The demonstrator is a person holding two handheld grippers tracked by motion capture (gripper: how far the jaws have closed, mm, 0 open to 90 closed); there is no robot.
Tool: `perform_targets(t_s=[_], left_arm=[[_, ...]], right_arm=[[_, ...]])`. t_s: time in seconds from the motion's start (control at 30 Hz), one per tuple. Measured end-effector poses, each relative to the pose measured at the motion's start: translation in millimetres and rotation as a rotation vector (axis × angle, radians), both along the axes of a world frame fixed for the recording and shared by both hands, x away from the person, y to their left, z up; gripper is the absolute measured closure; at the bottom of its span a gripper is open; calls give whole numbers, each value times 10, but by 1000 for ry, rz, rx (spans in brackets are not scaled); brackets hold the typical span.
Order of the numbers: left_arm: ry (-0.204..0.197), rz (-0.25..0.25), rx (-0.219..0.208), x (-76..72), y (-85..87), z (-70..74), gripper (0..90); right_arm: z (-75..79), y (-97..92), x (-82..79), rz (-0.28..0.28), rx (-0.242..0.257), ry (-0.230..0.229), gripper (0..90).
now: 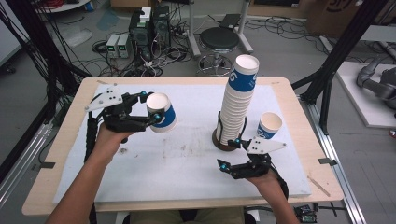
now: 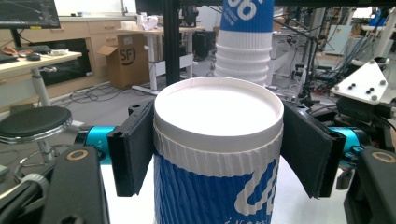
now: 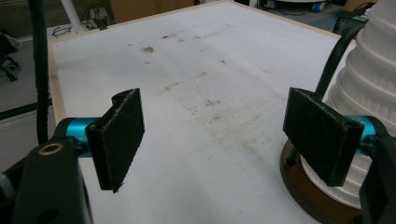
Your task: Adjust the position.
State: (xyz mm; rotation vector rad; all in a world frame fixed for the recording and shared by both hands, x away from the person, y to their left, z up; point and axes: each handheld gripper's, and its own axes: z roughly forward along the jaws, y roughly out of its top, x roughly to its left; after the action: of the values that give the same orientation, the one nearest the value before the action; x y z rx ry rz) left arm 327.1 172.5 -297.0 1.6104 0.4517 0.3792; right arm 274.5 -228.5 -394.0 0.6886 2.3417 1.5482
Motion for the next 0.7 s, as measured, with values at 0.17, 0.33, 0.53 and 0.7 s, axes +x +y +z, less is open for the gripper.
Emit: perform_targets(t_s=[0.17, 0.33, 0.53, 0.7], left_arm=[[23, -10, -8, -51, -12, -157, 302], [38, -23, -11, -131, -30, -314, 302], [42, -41, -25, -243, -67, -401, 302], [47, -57, -24, -300, -106, -474, 302]], right_arm=[[9, 50, -1, 21, 7, -13, 209], [12, 151, -5, 58, 20, -9, 202], [11, 300, 23, 112, 9, -14, 202], [36, 434, 59, 164, 6, -14, 202]])
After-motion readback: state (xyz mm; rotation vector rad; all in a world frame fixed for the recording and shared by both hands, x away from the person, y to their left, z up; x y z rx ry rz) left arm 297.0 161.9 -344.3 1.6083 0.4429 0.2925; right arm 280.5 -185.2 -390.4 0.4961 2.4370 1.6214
